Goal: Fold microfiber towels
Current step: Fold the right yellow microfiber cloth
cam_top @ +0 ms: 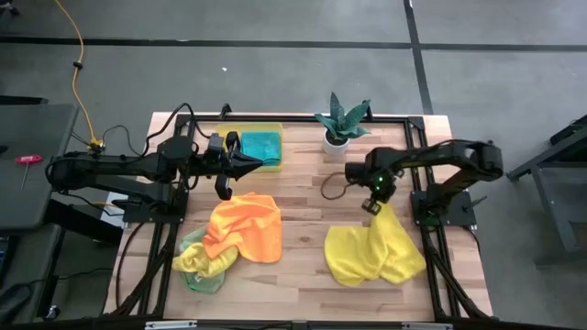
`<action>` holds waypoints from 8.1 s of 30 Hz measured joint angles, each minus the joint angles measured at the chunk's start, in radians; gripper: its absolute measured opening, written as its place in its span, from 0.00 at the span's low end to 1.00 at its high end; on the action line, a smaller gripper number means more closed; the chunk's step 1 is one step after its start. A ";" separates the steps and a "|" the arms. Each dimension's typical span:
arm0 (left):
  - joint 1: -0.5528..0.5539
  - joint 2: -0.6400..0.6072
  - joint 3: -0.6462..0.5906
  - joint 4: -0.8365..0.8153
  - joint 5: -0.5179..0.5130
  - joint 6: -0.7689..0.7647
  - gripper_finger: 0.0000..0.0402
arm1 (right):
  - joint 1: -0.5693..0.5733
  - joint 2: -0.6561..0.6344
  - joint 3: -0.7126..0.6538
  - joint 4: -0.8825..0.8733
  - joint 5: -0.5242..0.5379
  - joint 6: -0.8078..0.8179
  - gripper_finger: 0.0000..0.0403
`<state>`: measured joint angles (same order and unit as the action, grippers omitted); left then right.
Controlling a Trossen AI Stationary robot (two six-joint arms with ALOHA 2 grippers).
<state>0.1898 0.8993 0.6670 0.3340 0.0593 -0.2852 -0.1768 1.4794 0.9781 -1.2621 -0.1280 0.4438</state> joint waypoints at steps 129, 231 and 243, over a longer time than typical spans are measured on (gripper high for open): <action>-0.093 0.697 0.307 -0.424 -0.243 -0.146 0.00 | -0.105 0.140 -0.260 1.169 0.180 -0.003 0.02; -0.057 0.708 0.602 -0.387 -0.207 0.825 0.00 | 0.449 -0.398 0.401 -0.143 0.648 0.332 0.00; -0.265 0.790 0.424 -0.189 -0.202 0.324 0.00 | 0.680 -0.280 0.192 -0.018 0.501 0.698 0.00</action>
<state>-0.0754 1.6898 1.0911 0.1452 -0.1430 0.0392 0.5034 1.1996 1.1698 -1.2803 0.3726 1.1415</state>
